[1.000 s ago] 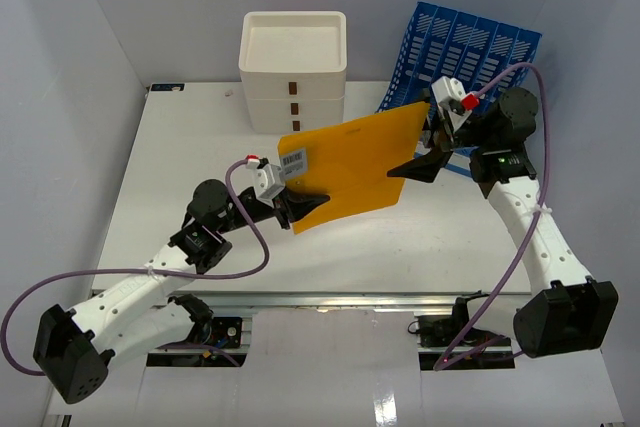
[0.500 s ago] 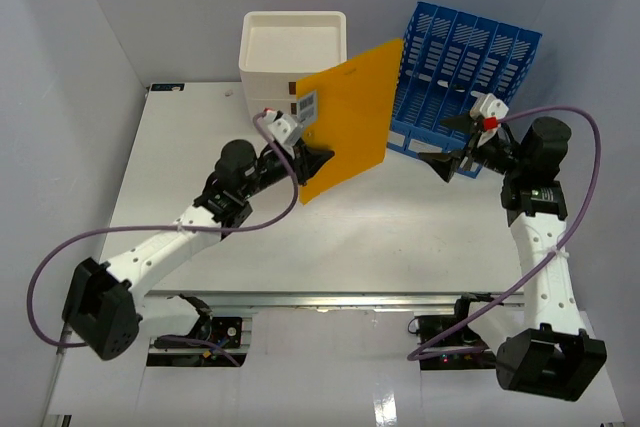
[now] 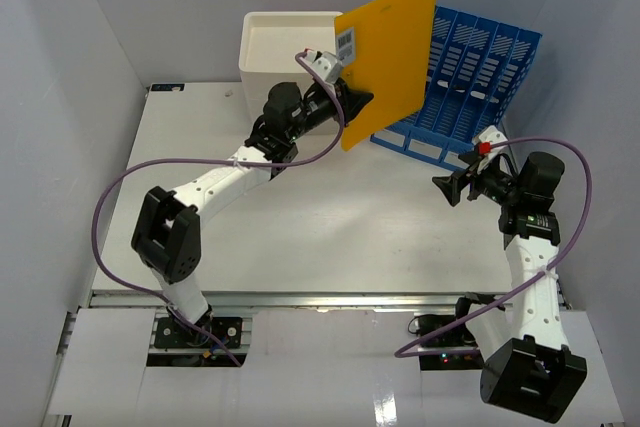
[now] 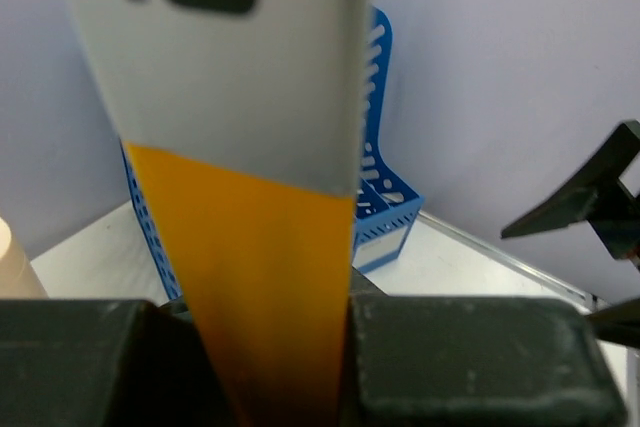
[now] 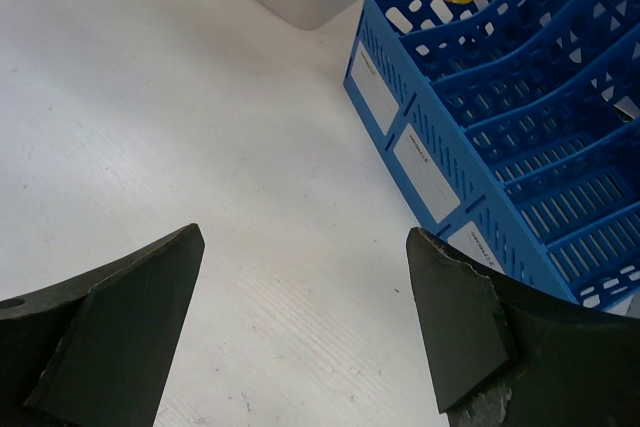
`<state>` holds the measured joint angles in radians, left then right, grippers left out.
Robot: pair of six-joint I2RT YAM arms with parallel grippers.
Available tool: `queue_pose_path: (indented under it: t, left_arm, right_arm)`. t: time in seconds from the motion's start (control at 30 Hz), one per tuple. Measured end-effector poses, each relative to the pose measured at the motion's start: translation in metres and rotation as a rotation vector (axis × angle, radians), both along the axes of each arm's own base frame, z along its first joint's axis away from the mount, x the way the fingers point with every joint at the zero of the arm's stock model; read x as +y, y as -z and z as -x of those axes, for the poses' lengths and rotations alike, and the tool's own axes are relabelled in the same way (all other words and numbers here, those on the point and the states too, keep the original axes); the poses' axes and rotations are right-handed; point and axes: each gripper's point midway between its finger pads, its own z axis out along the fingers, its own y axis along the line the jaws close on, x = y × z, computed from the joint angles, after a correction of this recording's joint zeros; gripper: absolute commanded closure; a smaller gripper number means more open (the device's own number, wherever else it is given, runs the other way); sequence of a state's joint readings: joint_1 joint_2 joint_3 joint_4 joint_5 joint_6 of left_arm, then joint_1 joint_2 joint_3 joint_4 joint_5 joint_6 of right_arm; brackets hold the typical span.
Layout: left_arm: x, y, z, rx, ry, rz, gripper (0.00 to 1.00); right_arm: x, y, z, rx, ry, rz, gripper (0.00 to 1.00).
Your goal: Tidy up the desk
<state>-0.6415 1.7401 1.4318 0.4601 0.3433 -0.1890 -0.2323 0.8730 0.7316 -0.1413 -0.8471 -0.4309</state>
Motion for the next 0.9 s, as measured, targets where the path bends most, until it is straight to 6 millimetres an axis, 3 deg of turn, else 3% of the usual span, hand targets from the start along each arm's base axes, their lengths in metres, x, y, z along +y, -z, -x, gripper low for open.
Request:
queue_pose_path:
  t: [0.47,0.67,0.9]
  left_arm:
    - [-0.042,0.01,-0.083,-0.058,-0.099,0.012,1.0]
    - [-0.063,0.009,-0.101,-0.099,-0.12,0.009,1.0]
    - [-0.089,0.016,-0.109,-0.141,-0.151,0.018,1.0]
  right_arm:
    - [-0.021,0.011,0.001,0.03,0.056,-0.028,0.12]
    - [-0.022,0.01,0.002,0.031,0.053,-0.037,0.12]
    - [-0.019,0.014,0.004,0.047,0.042,-0.056,0.12]
